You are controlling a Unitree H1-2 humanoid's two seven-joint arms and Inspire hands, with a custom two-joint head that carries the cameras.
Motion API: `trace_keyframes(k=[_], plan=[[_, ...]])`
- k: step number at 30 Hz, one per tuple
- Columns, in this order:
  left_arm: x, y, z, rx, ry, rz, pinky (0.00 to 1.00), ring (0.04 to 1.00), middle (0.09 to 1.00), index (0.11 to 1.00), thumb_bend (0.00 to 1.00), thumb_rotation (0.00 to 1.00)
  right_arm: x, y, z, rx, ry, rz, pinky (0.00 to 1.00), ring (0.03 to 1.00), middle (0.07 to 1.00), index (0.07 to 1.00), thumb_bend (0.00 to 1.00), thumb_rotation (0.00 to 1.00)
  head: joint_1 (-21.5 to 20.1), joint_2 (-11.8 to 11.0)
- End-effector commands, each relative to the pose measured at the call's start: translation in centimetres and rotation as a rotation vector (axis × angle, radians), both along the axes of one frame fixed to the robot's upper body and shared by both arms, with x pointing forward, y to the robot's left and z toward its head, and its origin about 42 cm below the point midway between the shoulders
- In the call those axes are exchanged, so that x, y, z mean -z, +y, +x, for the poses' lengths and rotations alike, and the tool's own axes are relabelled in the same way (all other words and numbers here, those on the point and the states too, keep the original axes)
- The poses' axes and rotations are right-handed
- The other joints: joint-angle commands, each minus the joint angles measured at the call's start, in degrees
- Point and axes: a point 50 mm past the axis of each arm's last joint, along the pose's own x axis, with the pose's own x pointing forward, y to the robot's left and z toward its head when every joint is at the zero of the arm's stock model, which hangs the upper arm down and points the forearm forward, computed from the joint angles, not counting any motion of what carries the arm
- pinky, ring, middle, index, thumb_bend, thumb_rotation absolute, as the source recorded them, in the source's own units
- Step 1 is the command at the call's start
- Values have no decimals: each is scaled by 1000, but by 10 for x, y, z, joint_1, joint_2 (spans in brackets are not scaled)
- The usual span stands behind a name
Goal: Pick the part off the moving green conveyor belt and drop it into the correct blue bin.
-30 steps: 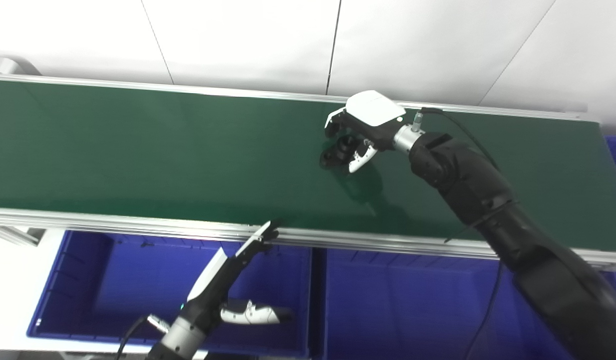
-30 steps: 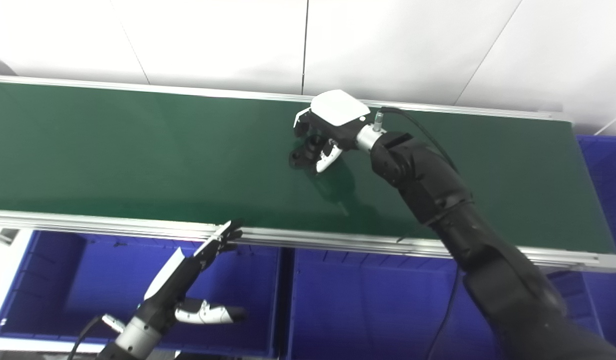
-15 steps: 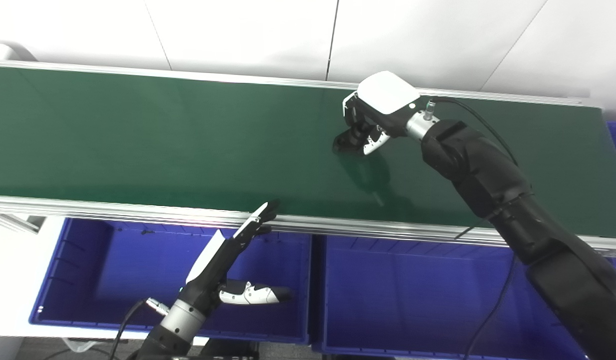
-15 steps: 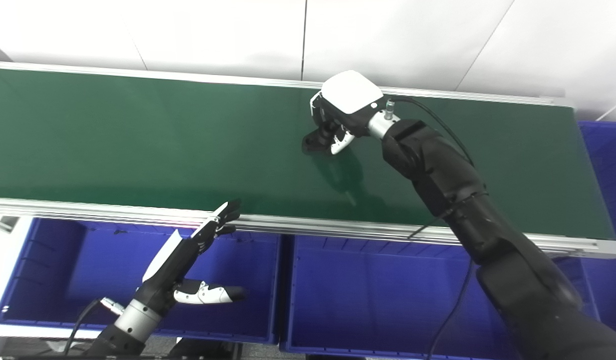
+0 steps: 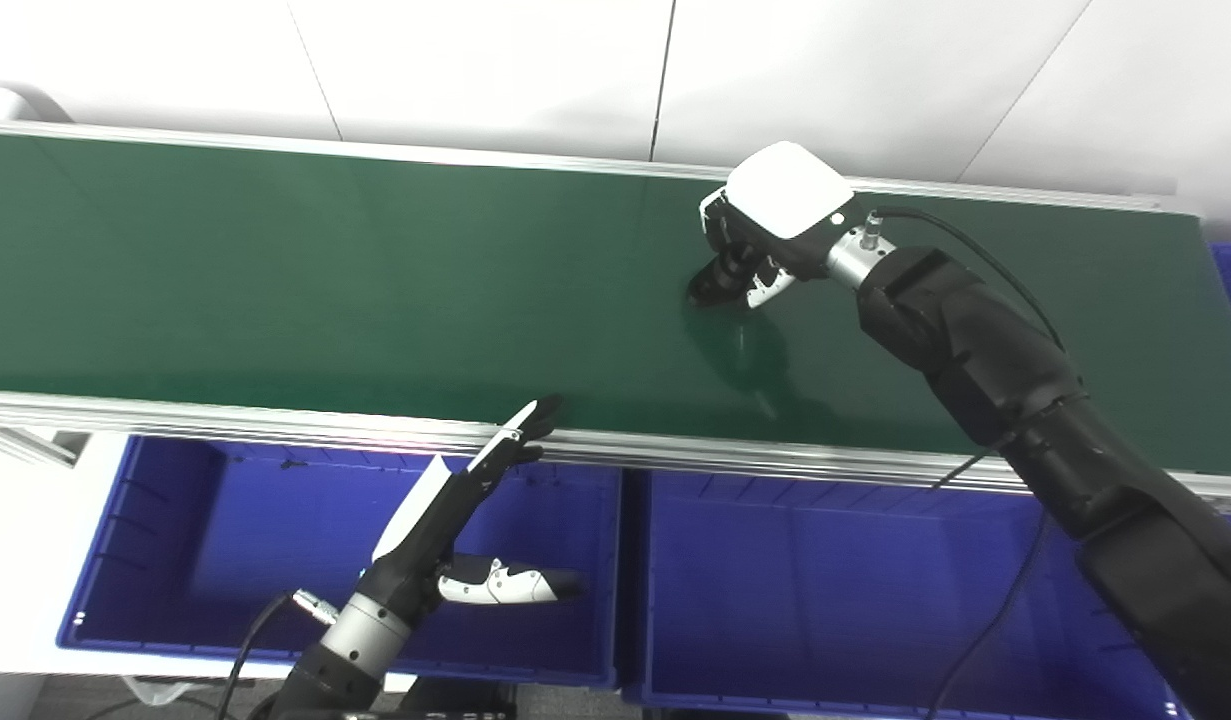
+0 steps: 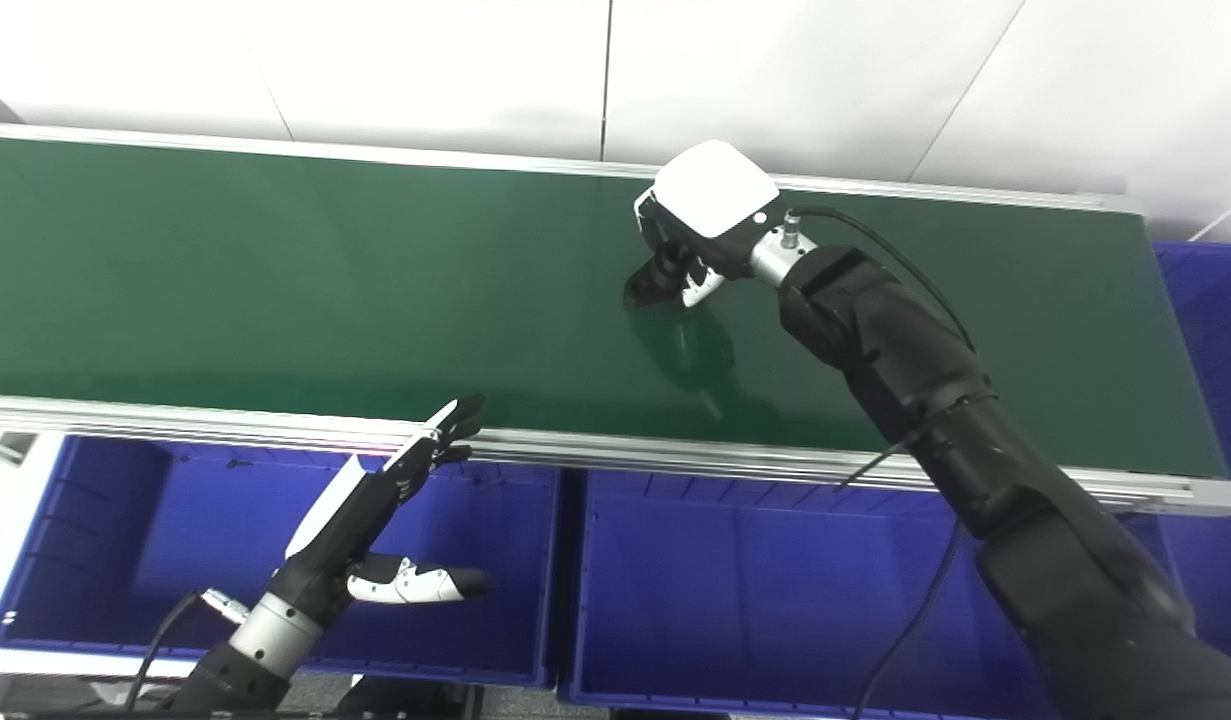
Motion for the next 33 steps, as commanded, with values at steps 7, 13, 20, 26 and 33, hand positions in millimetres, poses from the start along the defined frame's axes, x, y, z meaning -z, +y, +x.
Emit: trace_keyframes(k=[7,13,20,26,33], plan=[[-6,-1,4,6,-40,-37,883,948,982,959,868,476,-14,9,-13,-17,-97,142,140,201,469,480,533,0,-1,-3],[-6,-1,5,9,-36,-45,871,945,981,957,880,473,-32,14,-29,10,-104,255,179,245,469,481,533,0,1,-5],[-4,0,6,15,-33,-48,896,954,983,959,876,468,-47,8,-43,36,-120,386,193,258,413,498,526,0,3,-7],[-4,0,7,22,-39,-43,914,956,982,962,864,468,-54,1,-52,51,-121,478,239,301,426,502,527,0,2,-7],[-4,0,8,26,-29,-43,928,965,984,960,871,471,-65,-6,-73,63,-130,533,223,286,447,500,528,0,-7,-4]])
